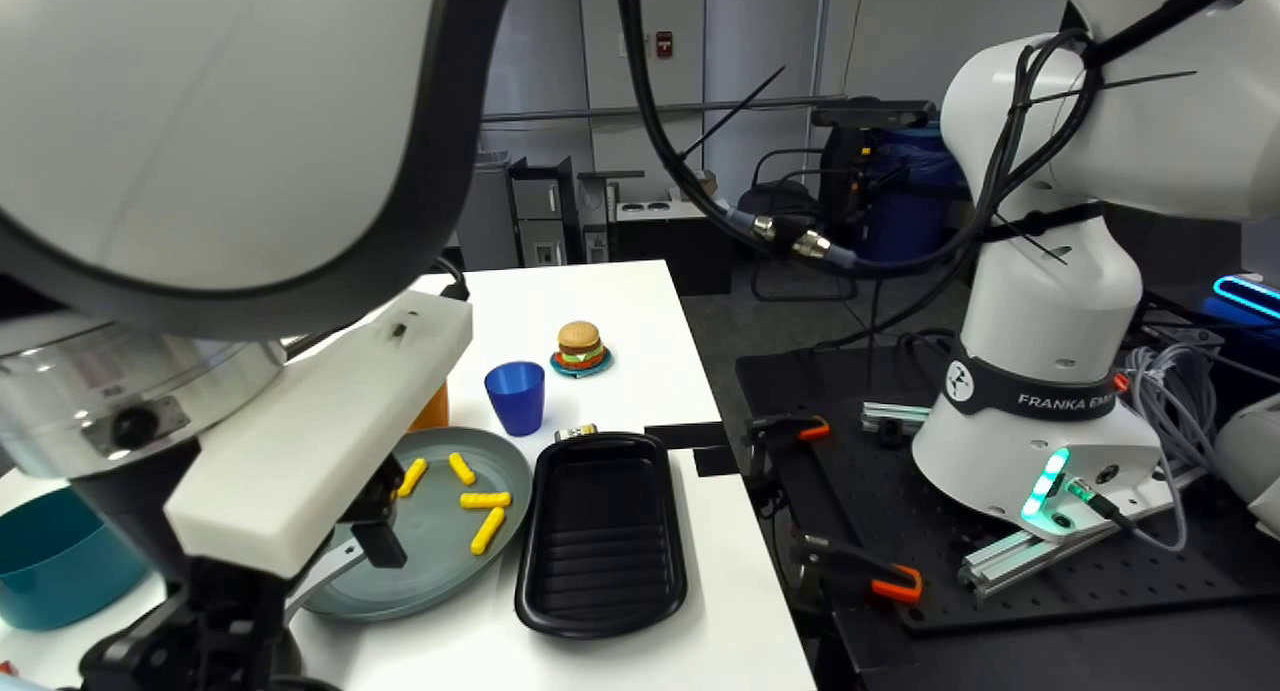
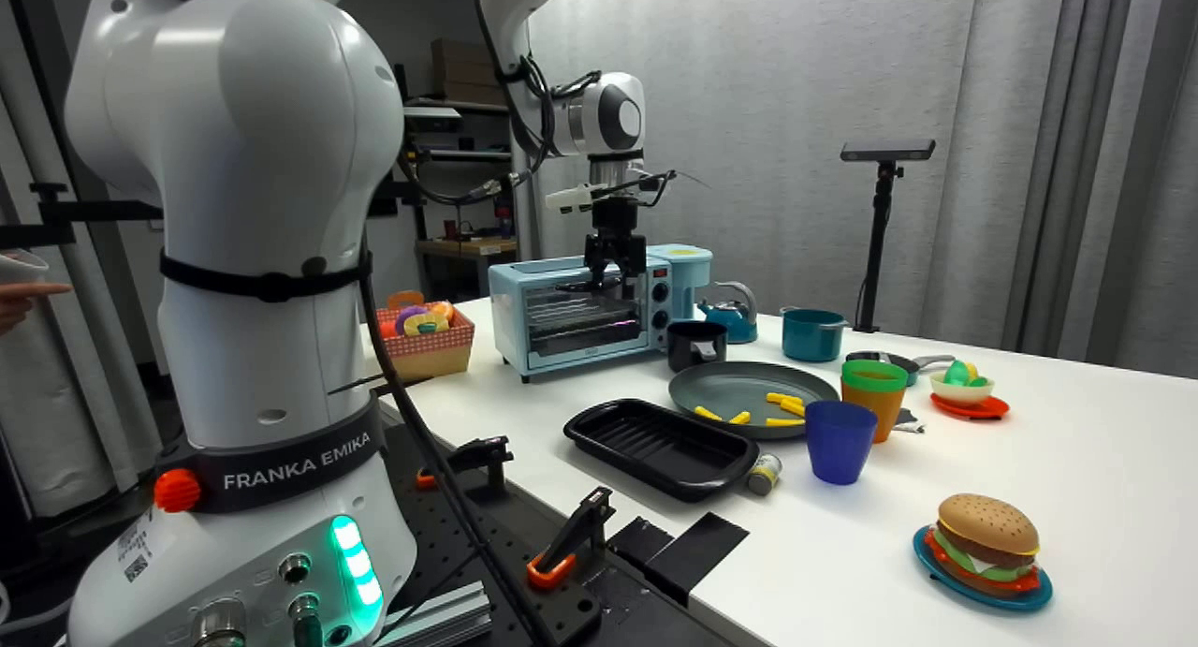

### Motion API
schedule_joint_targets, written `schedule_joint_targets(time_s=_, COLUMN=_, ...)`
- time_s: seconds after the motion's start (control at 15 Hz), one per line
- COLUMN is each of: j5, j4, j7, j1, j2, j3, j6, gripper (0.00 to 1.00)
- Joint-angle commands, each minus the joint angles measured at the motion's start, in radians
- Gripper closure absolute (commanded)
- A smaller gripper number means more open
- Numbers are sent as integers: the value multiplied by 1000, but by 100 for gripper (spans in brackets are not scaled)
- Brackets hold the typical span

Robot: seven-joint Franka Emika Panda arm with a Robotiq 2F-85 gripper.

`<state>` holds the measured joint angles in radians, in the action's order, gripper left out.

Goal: Open the oven

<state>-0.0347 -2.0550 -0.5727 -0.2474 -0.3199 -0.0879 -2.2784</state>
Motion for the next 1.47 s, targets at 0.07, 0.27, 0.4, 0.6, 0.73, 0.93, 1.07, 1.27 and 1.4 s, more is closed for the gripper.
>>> schedule_joint_targets(time_s=0.07, j5=15, j4=4, j7=-1, j1=13, j2=14, j3=14, j6=2, gripper=0)
schedule_joint_targets(time_s=0.27, j5=19, j4=-8, j7=7, j1=20, j2=25, j3=18, j6=0, gripper=0)
schedule_joint_targets(time_s=0.4, j5=23, j4=-19, j7=15, j1=28, j2=34, j3=22, j6=-1, gripper=0)
schedule_joint_targets(time_s=0.6, j5=27, j4=-39, j7=30, j1=43, j2=50, j3=30, j6=-4, gripper=0)
schedule_joint_targets(time_s=0.73, j5=32, j4=-52, j7=42, j1=54, j2=58, j3=35, j6=-7, gripper=0)
schedule_joint_targets(time_s=0.93, j5=54, j4=-72, j7=67, j1=75, j2=68, j3=39, j6=-11, gripper=0)
schedule_joint_targets(time_s=1.07, j5=72, j4=-84, j7=87, j1=89, j2=73, j3=43, j6=-12, gripper=0)
schedule_joint_targets(time_s=1.27, j5=102, j4=-95, j7=121, j1=110, j2=79, j3=46, j6=-14, gripper=0)
schedule_joint_targets(time_s=1.4, j5=121, j4=-102, j7=142, j1=123, j2=80, j3=49, j6=-15, gripper=0)
